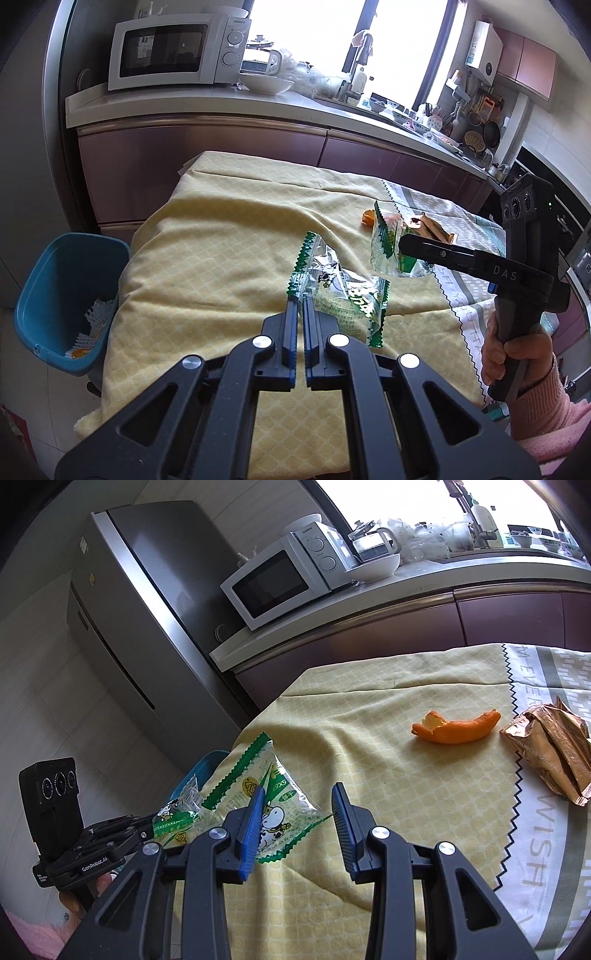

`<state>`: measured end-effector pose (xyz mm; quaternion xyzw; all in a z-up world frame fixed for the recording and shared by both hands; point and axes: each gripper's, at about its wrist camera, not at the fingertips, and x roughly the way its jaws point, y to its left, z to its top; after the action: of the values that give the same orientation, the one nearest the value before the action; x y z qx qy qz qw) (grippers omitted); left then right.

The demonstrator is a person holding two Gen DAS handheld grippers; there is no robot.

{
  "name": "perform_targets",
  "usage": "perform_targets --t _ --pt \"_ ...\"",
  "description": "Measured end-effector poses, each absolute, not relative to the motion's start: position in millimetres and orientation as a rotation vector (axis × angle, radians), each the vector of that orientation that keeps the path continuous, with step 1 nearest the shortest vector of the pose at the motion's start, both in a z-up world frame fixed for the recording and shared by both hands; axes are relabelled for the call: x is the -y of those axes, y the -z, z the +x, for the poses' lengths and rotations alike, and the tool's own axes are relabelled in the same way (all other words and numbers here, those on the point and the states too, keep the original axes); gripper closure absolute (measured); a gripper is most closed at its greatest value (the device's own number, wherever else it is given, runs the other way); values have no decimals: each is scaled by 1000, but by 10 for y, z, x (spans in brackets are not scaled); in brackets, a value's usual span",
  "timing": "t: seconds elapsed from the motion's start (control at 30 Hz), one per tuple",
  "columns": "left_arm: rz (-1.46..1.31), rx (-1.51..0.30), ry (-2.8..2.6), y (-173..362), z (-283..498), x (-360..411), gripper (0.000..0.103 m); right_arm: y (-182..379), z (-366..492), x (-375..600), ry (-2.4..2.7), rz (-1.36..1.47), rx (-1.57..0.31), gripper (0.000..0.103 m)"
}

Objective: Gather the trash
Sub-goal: 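Lift both snack wrappers and carry them toward the teal bin, then lower both held snack wrappers over the teal bin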

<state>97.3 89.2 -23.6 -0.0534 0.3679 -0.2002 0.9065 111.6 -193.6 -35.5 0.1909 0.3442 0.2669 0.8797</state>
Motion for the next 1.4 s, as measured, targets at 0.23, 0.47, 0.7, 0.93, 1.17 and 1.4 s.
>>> perform_targets --t 0.23,0.47,0.7,0.93,1.17,1.4 --pt "-105 -744 385 200 909 -965 100 344 1116 1844 -576 396 -720 68" --pt "-99 -735 351 168 859 -1071 100 312 1133 1730 -600 388 -719 68" --pt "-113 -733 322 159 838 -1214 100 302 1172 1582 -630 377 -729 68" --pt "-120 -734 289 177 800 -1341 100 298 1209 1419 -662 361 -739 68" --pt "-130 -727 255 173 791 -1479 100 280 1242 1263 -691 345 -747 68" --pt "-142 -713 216 149 769 -1642 100 243 1310 1086 -716 322 -752 68"
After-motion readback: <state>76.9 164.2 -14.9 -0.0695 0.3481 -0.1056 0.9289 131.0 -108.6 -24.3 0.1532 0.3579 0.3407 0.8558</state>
